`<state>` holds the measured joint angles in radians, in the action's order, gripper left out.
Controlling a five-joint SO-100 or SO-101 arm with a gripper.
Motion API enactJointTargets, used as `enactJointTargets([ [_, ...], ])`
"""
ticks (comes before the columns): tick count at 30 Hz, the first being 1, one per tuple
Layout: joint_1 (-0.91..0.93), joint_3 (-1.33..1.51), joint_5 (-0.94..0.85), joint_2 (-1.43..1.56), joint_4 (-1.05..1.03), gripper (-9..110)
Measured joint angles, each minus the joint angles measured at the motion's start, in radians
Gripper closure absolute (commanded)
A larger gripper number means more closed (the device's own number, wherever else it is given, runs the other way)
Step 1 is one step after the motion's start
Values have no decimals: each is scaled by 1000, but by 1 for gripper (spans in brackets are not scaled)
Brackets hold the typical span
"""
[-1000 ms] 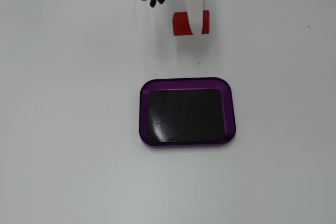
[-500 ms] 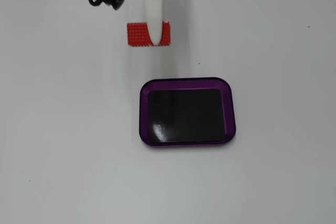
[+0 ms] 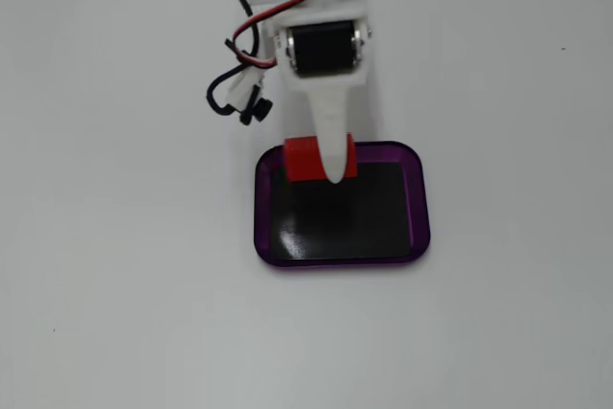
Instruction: Pick up the cube and place it in the box.
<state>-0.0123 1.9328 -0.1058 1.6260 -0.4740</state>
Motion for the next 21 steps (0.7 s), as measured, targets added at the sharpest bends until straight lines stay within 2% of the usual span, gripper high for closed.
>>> enactJointTargets([
  [14,-41,-9,-3,-8,-43,101],
  [21,-34,-9,-3,-8,-43,86],
])
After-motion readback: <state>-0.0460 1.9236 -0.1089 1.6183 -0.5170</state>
